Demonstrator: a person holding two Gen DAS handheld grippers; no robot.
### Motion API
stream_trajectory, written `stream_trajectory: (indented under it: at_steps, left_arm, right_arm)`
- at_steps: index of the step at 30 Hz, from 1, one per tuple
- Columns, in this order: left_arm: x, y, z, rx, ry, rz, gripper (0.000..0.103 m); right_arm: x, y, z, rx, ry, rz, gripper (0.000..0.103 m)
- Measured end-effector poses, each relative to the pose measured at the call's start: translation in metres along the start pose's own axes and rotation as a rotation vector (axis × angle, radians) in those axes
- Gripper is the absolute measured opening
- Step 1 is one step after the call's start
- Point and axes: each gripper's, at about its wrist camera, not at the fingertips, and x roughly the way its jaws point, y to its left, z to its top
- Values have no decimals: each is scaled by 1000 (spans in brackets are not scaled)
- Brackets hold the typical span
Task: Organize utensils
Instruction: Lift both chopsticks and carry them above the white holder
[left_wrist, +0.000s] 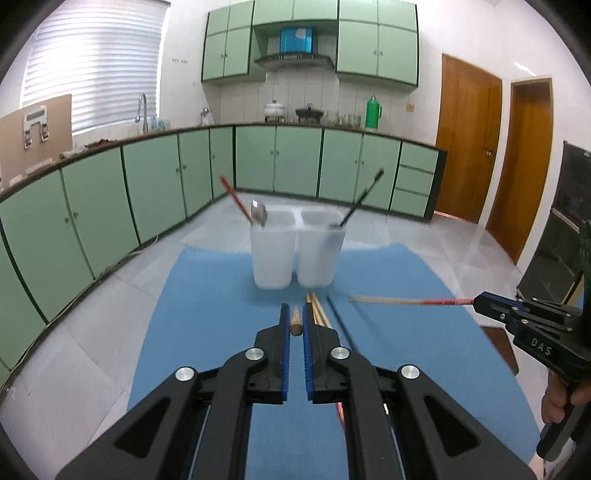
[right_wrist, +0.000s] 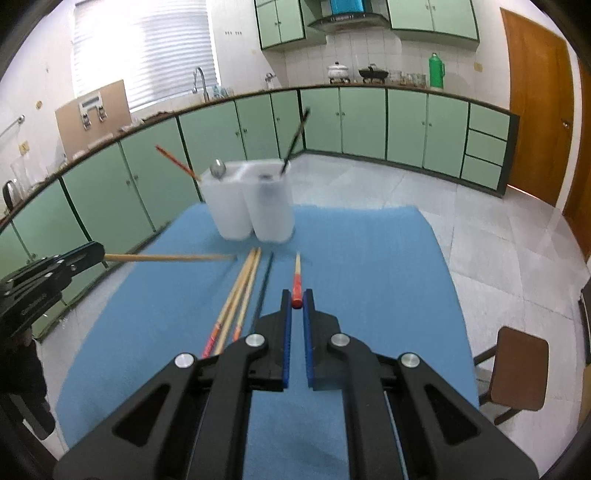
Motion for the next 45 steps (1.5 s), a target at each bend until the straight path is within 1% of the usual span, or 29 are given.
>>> stream_trajectory:
  at_steps: [3, 7, 14, 18, 24, 27, 30, 36, 41, 45]
  left_arm:
    - [-2, 0, 13, 4, -25, -9, 6]
    - [2, 1, 30, 6, -38, -33, 6]
    - [15, -2, 54, 50, -46, -53, 6]
    - [18, -3, 64, 69, -55, -58, 6]
    - [20, -2, 80, 90, -79, -62, 6]
    - [19, 0, 90, 85, -93, -80, 6]
    - [16, 0, 103, 84, -122, -88, 6]
    - [2, 1, 138, 93, -208, -94, 6]
    - [-4, -1, 169, 107, -297, -72, 6]
    - [6, -3, 188, 117, -347, -48, 6]
  right_arm:
    - [-9, 2, 18, -6, -24, 18, 5]
    - [-19, 6, 43, -25, -48, 48, 5]
    - [-8, 14, 87, -91, -7, 71, 5]
    - [-2, 13, 106, -92, 3, 111, 5]
    - [-1, 11, 130, -89, -14, 139, 5]
    - [-2, 13, 144, -95, -34, 162, 5]
    - [-6, 11, 159, -93, -58, 182, 5]
    - [-17, 11, 196, -108, -126, 196, 5]
    - [-19, 9, 225, -116, -185, 183, 5]
    - [-9, 5, 245, -112, -219, 158, 5]
